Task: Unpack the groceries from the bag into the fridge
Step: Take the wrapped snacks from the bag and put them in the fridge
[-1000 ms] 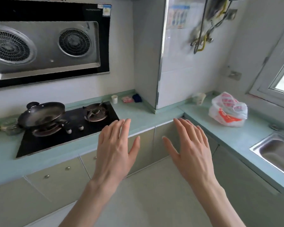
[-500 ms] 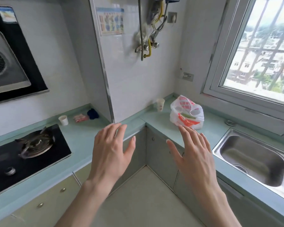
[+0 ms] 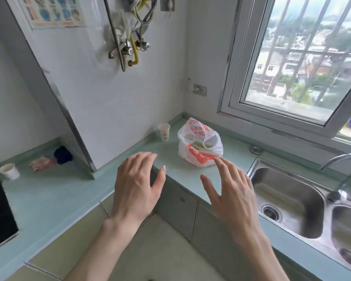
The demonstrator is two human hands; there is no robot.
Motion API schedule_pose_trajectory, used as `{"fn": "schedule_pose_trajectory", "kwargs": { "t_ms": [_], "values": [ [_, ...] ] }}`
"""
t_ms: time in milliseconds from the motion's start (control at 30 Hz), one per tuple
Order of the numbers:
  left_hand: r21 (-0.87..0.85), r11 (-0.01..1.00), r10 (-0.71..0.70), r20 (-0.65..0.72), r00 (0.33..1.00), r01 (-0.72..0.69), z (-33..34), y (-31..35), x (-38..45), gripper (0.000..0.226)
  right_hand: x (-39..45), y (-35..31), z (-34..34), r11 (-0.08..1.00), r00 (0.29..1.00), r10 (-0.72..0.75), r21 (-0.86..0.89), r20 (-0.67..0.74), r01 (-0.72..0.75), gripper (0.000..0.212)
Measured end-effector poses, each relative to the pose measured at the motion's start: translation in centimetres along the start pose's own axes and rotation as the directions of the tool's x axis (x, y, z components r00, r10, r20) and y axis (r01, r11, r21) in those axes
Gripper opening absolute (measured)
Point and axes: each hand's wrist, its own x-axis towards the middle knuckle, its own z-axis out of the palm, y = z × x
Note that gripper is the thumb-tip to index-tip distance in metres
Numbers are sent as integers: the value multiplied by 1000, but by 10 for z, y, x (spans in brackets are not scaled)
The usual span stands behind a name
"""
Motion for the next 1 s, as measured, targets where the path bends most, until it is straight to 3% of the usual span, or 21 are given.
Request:
{"fn": "schedule_pose_trajectory", "kwargs": {
  "t_ms": [333,600,1000],
  "values": [
    [-3,1000,26,35,999,-26,120,-49,100,44,112,24,104,999,998,33,-9,58,-32,53],
    [-62,997,52,159,986,-42,214,-88,190,50,206,46,187,991,981,130,7,142,-132,52],
    [-195,978,137,341,930,-73,332,-95,253,50,255,78,265,973,954,199,72,224,-220,51]
  ]
}}
